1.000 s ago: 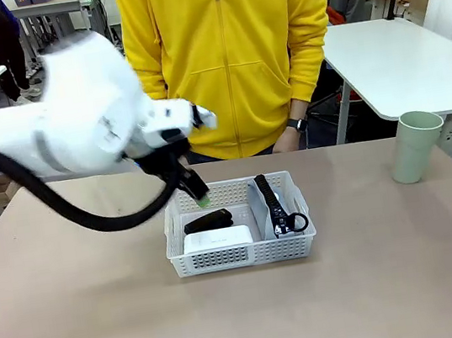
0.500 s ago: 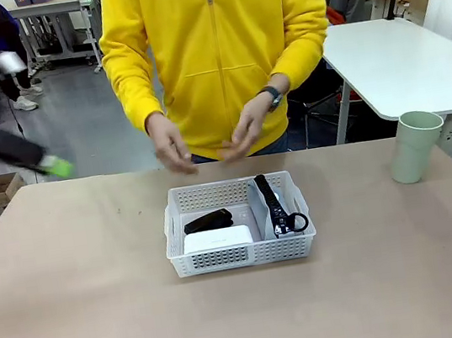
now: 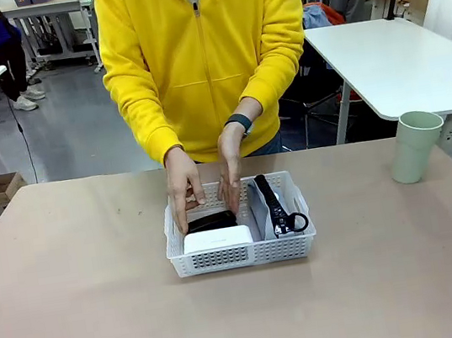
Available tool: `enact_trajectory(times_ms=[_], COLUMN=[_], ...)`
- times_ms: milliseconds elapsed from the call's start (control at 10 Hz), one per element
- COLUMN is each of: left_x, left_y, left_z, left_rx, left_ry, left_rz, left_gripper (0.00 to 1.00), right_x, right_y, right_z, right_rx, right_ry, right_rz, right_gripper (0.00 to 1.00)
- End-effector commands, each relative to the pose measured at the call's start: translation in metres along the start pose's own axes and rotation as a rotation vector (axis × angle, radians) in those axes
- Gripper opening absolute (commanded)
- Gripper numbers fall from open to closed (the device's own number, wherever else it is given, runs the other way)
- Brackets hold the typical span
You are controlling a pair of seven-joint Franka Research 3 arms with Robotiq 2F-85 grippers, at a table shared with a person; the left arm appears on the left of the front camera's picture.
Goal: Efficiently arrange items inside the basket to fit them all.
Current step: Pick up the Stapler and place it inside the Organizing basket, then pick up the Reusable plastic cup and place it inside the Organizing basket.
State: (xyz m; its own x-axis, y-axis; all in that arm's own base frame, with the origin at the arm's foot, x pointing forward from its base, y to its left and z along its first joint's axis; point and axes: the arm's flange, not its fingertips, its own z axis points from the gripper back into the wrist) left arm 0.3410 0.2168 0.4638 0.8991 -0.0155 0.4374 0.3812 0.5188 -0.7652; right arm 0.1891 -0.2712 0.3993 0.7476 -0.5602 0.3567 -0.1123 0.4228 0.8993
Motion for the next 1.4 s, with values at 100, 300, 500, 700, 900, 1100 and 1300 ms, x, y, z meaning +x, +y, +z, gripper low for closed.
enact_trajectory(times_ms=[100,300,500,700,900,1100,1300], left_x=[0.0,0.0,0.0,0.0,0.0,0.0,0.0], left_y=[0.0,0.0,0.0,0.0,0.0,0.0,0.0], left_z=[0.0,0.0,0.0,0.0,0.0,0.0,0.0], left_rx=[0.0,0.0,0.0,0.0,0.0,0.0,0.0], left_ry=[0.0,0.0,0.0,0.0,0.0,0.0,0.0], left_rz=[0.0,0.0,0.0,0.0,0.0,0.0,0.0], left_gripper=[1.0,1.0,1.0,1.0,1.0,1.0,1.0], right_x=[0.001,0.001,0.001,0.001,0.001,0.001,0.001], right_y=[0.001,0.001,0.001,0.001,0.001,0.001,0.001], right_z=[-0.001,-0.001,-0.001,-0.001,-0.001,-0.001,-0.001], right_rx=[0.019,0.019,0.019,0.019,0.019,0.019,0.019], right_ry=[-0.025,-0.025,-0.025,-0.025,-0.025,-0.025,-0.025], right_rz=[0.028,0.028,0.028,0.028,0.028,0.028,0.028], right_gripper=[1.0,1.0,1.0,1.0,1.0,1.0,1.0])
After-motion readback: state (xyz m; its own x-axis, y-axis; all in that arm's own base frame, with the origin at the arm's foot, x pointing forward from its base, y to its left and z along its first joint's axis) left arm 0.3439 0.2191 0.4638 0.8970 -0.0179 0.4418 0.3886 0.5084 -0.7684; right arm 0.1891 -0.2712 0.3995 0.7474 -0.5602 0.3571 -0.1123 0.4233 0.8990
